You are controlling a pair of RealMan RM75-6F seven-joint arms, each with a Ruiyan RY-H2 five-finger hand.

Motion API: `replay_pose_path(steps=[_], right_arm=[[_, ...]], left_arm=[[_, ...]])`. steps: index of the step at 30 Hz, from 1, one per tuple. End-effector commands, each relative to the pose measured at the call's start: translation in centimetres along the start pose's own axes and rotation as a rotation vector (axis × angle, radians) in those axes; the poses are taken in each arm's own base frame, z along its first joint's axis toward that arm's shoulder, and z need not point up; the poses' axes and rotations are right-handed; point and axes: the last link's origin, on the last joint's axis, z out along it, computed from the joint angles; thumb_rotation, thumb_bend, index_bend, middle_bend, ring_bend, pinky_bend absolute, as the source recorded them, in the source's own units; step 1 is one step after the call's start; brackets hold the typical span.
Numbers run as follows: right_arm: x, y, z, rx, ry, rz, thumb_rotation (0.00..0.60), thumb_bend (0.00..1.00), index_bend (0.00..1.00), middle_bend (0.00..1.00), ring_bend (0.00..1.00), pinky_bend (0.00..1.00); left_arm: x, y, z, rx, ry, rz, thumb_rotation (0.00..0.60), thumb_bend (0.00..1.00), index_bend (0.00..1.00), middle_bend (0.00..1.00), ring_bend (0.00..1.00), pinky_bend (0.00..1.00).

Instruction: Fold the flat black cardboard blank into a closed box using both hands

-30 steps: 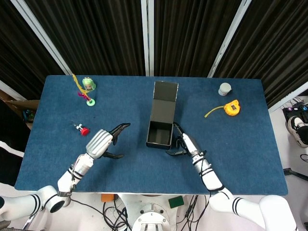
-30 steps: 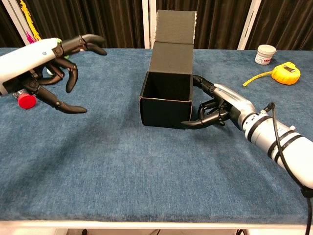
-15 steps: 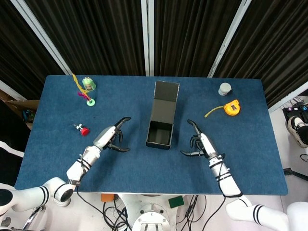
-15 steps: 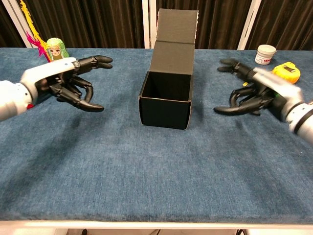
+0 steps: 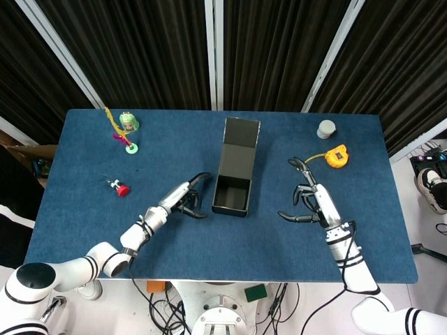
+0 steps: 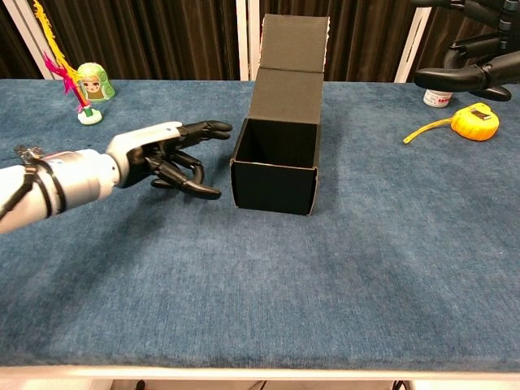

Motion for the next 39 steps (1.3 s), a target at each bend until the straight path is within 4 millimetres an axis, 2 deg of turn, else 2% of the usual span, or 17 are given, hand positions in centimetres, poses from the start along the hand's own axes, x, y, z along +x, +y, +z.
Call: replay_pose_path(steps=[1, 13, 18, 20, 26, 29, 33, 36, 39], right_arm=[[-0.1, 0.4, -0.1, -0.007, -0.002, 0.001, 0.6, 0.05, 0.0, 0.11, 0.65, 1.0], [-0.6, 1.5, -0.3, -0.021, -0.003, -0.005, 0.6, 0.05, 0.0, 0.11, 0.65, 1.0], [-0.6, 1.8, -0.5, -0.028, 0.006, 0.011, 0.6, 0.05, 0.0, 0.12, 0.65, 1.0], [-0.5, 1.8, -0.5, -0.029, 0.012, 0.016, 0.6, 0.05, 0.0, 0.12, 0.65, 1.0], [-0.1, 2.8, -0.2, -0.094, 0.035, 0.022, 0.6, 0.05, 0.0, 0.14, 0.65, 1.0], [0.3, 3.7, 0.0, -0.159, 0.022, 0.007, 0.6, 0.05, 0.0, 0.17, 0.66, 1.0], [0.6, 4.6, 0.8, -0.257, -0.019, 0.004, 0.6, 0.05, 0.0, 0.19, 0.66, 1.0], [0.4, 5.2, 2.3, -0.324, -0.04, -0.007, 0.6, 0.05, 0.01, 0.2, 0.66, 1.0], [-0.6, 5.0, 4.6, -0.349, -0.055, -0.005, 0.6, 0.05, 0.03, 0.2, 0.66, 1.0]], left_arm=[[-0.7, 0.2, 1.1, 0.003, -0.027, -0.013, 0.6, 0.06, 0.0, 0.0, 0.61, 0.98], [-1.8, 1.0, 3.1, -0.008, -0.079, -0.088, 0.6, 0.06, 0.0, 0.01, 0.61, 0.98], [-2.5, 1.4, 4.0, -0.017, -0.083, -0.128, 0.6, 0.06, 0.01, 0.07, 0.61, 0.98], [-2.9, 1.6, 4.5, -0.018, -0.072, -0.166, 0.6, 0.06, 0.08, 0.14, 0.62, 0.98], [-3.5, 1.9, 5.6, -0.019, -0.015, -0.219, 0.6, 0.06, 0.41, 0.46, 0.68, 0.99], [-2.7, 1.9, 4.7, -0.05, 0.011, -0.189, 0.6, 0.06, 0.5, 0.55, 0.69, 0.99], [-1.3, 2.0, 2.2, -0.096, 0.034, -0.15, 0.6, 0.06, 0.51, 0.56, 0.7, 0.99], [-0.5, 2.6, 0.0, -0.131, 0.048, -0.132, 0.6, 0.06, 0.51, 0.56, 0.7, 0.99], [-0.2, 3.4, -1.8, -0.149, 0.049, -0.127, 0.6, 0.06, 0.51, 0.55, 0.7, 0.99]])
